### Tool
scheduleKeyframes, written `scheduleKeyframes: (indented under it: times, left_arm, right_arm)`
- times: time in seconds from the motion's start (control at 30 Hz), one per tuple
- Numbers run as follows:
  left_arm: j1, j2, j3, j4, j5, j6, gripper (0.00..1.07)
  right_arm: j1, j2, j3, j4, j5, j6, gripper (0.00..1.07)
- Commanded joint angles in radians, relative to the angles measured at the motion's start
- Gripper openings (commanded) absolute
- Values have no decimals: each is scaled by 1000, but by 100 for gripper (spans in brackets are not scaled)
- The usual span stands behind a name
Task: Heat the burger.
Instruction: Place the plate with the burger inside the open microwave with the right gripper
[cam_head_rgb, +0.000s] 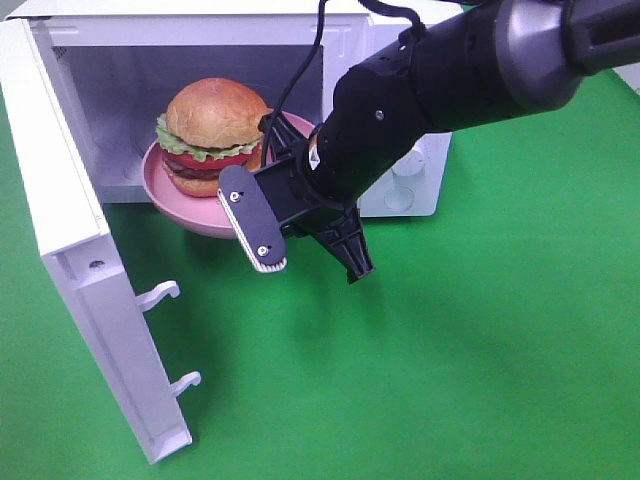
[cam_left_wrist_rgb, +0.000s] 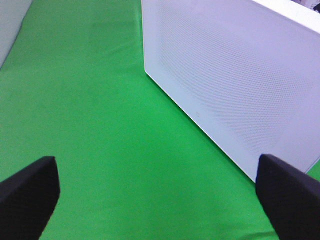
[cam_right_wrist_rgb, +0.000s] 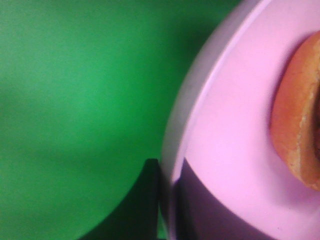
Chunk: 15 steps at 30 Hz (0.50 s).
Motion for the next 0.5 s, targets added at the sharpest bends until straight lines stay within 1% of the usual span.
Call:
scheduleKeyframes:
  times: [0.03, 0.07, 0.23, 0.3, 0.4, 0.43, 0.47, 0.5]
  left_arm:
    - [0, -16, 3, -1, -12, -3, 100]
    - [0, -16, 3, -1, -12, -3, 100]
    - [0, -16, 3, -1, -12, -3, 100]
    - [0, -16, 3, -1, -12, -3, 100]
    - [0, -16, 3, -1, -12, -3, 100]
    - [0, -16, 3, -1, -12, -3, 100]
    - [0, -16, 3, -1, -12, -3, 100]
    - [0, -16, 3, -1, -12, -3, 100]
  right_arm:
    - [4, 20, -70, -6, -39, 27, 0]
    - [2, 31, -90, -6, -39, 43, 0]
    - [2, 48, -122, -6, -34, 62, 0]
    - [2, 76, -171, -8, -8, 99, 0]
    - [2, 94, -202, -11, 14, 107, 0]
    - [2, 115, -241, -14, 45, 120, 0]
    - [2, 115, -241, -14, 45, 120, 0]
    - [2, 133, -276, -14, 63, 128, 0]
